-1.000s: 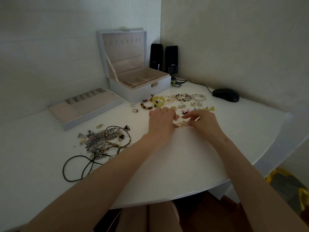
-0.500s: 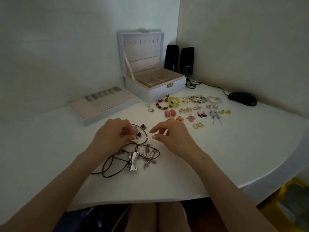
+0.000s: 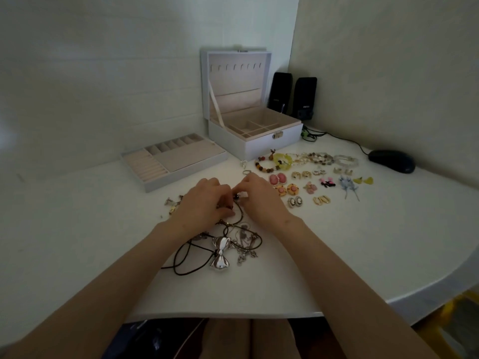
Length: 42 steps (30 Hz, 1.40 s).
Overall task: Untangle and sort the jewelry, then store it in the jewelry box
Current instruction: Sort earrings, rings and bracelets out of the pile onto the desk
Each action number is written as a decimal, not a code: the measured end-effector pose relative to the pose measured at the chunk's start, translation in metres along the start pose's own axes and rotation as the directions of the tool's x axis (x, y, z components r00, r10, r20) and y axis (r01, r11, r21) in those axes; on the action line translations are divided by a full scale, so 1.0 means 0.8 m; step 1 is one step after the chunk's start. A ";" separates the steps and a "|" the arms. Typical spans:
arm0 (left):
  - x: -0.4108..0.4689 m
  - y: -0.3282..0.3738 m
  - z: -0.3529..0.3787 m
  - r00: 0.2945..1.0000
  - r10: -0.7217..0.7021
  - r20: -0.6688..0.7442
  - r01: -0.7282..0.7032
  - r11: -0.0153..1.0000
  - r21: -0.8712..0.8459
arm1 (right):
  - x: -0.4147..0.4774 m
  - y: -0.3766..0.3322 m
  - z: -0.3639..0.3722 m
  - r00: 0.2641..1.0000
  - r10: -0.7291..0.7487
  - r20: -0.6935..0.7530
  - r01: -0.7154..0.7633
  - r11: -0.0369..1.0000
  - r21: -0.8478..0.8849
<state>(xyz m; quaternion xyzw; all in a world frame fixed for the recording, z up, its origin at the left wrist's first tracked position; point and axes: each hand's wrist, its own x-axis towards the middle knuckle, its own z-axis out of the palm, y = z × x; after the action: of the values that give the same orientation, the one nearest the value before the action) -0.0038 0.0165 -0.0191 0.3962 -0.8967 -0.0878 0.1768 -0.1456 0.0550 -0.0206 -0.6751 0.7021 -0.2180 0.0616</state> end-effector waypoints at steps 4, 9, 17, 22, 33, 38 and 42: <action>-0.004 -0.005 -0.012 0.997 -0.042 -0.061 0.032 0.986 -0.165 | 0.000 0.001 -0.002 0.999 0.031 -0.040 -0.027 0.995 0.099; -0.002 0.002 -0.035 0.988 -0.116 -0.101 0.054 0.875 -0.481 | -0.006 0.002 -0.015 0.984 0.159 -0.077 -0.093 0.835 0.543; 0.002 0.011 -0.036 0.989 -0.129 -0.073 0.047 0.740 -0.671 | -0.025 0.006 -0.039 0.988 0.146 0.055 -0.126 0.537 0.834; 0.007 0.021 -0.035 0.990 -0.099 -0.104 0.009 0.766 -0.642 | -0.032 0.012 -0.048 0.979 0.199 -0.040 -0.080 0.561 0.824; 0.033 0.094 -0.004 0.999 0.014 -0.039 -0.034 0.830 -0.557 | -0.066 0.057 -0.087 0.951 0.276 -0.138 -0.052 0.583 0.811; 0.054 0.143 0.024 0.993 0.097 0.067 -0.048 0.851 -0.523 | -0.098 0.101 -0.108 0.905 0.388 -0.175 -0.129 0.642 0.756; 0.063 0.184 0.037 0.976 0.176 0.133 -0.067 0.810 -0.583 | -0.128 0.134 -0.129 0.891 0.419 -0.175 -0.185 0.687 0.703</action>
<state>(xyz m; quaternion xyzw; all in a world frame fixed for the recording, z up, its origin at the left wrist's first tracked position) -0.1468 0.0780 0.0096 0.2566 -0.8640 -0.3781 0.2115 -0.2752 0.1769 0.0088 -0.4354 0.6790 -0.5488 0.2198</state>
